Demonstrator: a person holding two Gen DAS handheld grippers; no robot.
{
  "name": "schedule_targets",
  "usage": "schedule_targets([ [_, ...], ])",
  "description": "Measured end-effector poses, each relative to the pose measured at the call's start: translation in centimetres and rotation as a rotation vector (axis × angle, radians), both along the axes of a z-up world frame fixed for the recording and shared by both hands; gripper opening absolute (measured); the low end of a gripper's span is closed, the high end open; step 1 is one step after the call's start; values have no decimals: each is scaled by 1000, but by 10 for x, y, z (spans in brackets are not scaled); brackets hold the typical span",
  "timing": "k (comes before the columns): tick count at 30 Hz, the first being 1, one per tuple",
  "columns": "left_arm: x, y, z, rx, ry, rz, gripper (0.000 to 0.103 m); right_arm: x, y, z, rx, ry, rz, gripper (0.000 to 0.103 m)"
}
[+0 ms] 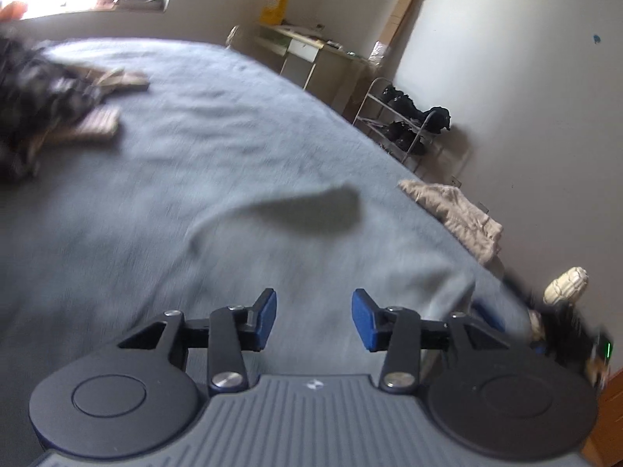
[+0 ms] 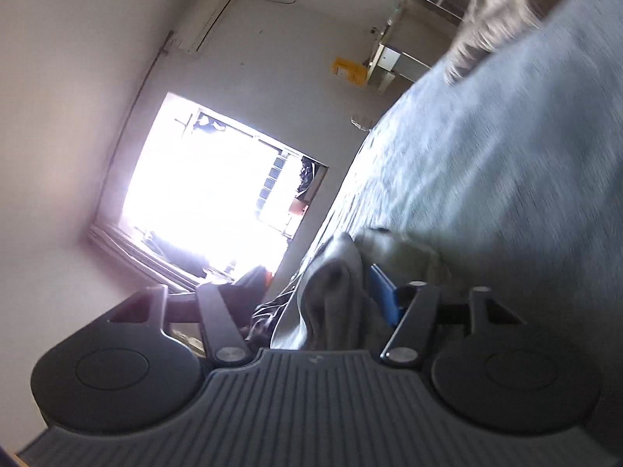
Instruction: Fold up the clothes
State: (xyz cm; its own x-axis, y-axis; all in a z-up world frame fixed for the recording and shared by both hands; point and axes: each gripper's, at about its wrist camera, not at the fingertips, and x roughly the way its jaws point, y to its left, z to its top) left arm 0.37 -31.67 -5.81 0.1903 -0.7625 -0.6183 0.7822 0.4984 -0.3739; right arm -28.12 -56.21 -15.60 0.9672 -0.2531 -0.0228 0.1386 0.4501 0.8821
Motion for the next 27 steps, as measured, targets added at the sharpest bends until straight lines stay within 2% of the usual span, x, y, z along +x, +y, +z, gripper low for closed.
schedule_targets([
  [1,-1,7,-10,-1,23,11,44,1,0,6,-23,24,19,74],
  [2,-2,12,-18,-6,43,20,44,8,-3,11,-43,56,36,76],
  [5,-6,18,-39,-33,84,35,44,44,-16,20,-66,213,93,76],
  [6,-7,18,-44,-42,89,43,44,50,-15,22,-84,252,98,68],
  [7,-7,17,-49,-49,97,47,44,55,-13,28,-116,291,111,42],
  [8,-7,15,-53,-60,109,53,44,57,-11,35,-139,326,127,29],
  [10,-4,12,-60,-85,137,64,44,54,-4,48,-167,358,143,16],
  [14,2,4,-64,-101,157,57,44,51,0,72,-287,379,123,15],
  [16,5,1,-65,-109,167,54,44,53,-10,76,-313,389,100,15],
  [22,8,-4,-68,-127,180,46,46,63,-50,10,-322,475,56,15],
  [26,4,0,-68,-135,171,42,46,55,-55,15,-310,446,79,18],
  [27,3,1,-68,-135,171,40,46,53,-55,20,-313,447,80,24],
])
